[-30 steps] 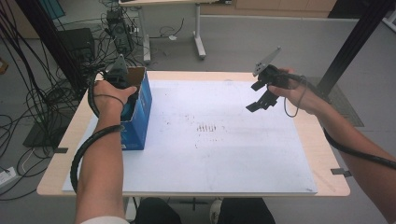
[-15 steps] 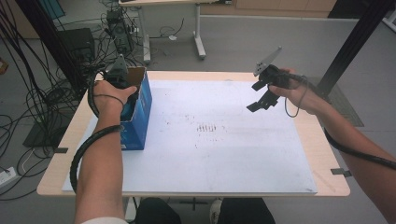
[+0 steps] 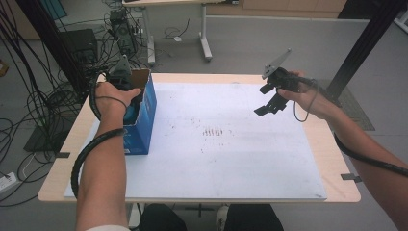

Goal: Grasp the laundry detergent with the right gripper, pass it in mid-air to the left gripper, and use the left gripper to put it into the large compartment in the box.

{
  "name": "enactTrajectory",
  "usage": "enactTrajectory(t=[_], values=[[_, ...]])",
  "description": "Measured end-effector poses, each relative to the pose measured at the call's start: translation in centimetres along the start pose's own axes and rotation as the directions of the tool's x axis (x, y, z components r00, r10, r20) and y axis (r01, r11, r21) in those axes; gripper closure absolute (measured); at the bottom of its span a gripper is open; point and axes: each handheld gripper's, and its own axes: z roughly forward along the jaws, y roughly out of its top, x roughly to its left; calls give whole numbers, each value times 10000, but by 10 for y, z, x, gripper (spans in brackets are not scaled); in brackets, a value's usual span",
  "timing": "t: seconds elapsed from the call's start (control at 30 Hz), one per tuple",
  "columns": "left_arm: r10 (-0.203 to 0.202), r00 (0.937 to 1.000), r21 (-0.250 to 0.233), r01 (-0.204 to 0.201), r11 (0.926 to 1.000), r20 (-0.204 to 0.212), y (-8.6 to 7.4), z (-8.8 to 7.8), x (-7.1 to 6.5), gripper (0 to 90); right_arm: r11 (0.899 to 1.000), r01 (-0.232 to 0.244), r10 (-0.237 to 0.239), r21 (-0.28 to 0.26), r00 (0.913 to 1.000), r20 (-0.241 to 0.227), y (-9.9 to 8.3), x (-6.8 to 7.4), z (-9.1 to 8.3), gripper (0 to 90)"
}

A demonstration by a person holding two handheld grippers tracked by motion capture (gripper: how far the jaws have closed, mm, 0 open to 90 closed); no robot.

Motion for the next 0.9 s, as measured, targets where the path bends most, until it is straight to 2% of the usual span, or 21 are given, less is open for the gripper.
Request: enactTrajectory(t=[0.57, 0.77, 0.9], values=[[195, 9997, -212, -199, 9996, -160, -8, -30, -2, 278, 9998, 10, -9, -175, 10000, 61, 5, 2, -1, 40], [307, 9993, -596, -319, 9977, -198, -15, -53, -5, 241, 9999, -82, 83, -93, 9999, 116, 7, -1, -1, 41], [658, 9976, -881, -673, 9938, -197, -18, -66, -13, 215, 9999, -159, 159, 3, 9996, 217, 10, -6, -2, 41]])
